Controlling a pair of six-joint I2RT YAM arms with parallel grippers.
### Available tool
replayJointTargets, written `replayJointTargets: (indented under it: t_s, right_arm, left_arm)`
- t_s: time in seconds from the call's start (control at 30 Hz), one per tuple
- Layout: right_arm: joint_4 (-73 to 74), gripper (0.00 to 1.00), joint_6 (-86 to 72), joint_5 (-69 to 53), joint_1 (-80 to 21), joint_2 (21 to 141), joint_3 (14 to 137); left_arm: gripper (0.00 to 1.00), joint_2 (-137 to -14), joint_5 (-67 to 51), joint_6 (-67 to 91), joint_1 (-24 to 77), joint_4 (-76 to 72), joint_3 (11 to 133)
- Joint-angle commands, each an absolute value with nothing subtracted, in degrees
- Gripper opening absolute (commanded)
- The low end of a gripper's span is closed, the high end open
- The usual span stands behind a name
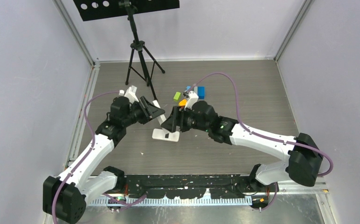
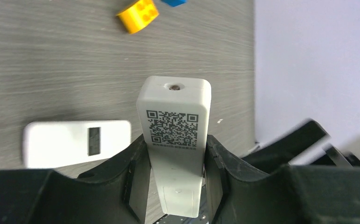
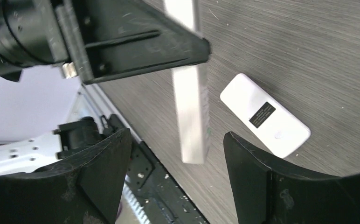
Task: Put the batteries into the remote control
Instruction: Adjust the remote control.
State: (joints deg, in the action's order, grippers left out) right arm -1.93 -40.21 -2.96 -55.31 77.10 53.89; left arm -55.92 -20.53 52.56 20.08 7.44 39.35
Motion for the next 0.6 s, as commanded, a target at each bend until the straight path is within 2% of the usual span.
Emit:
replayJointTargets:
  t_s: [0.0, 0.33, 0.4, 0.47, 0.53, 0.57]
  right_arm:
    - [2.03, 0.76, -30.95, 12.36, -60.57, 80.29, 58.13]
    - [-5.18, 0.63, -29.25, 10.25, -61.45, 87.80, 59.25]
    - [-6.17, 0.56, -30.01, 9.25, -61.44, 88.73, 59.77]
    - [-7.51, 0.45, -30.70, 7.58, -61.31, 88.99, 59.81]
    - [-8.53, 0.28, -31.43, 4.95, -60.88, 88.78, 59.57]
    - [-9.45, 0.21, -32.04, 2.15, -60.20, 88.46, 59.14]
  left_arm:
    - [0.00, -57.18, -15.86, 50.12, 19.95, 12.66, 42.23]
    - [0.00, -58.20, -19.10, 51.69, 19.91, 10.55, 41.10]
    - [0.00, -58.51, -19.76, 51.96, 19.87, 10.34, 40.90]
    - [0.00, -58.42, -20.39, 52.20, 19.86, 10.05, 40.71]
    - [0.00, -58.19, -21.52, 52.21, 19.75, 9.48, 40.69]
    - [0.07, -58.04, -23.77, 52.09, 19.25, 8.41, 40.57]
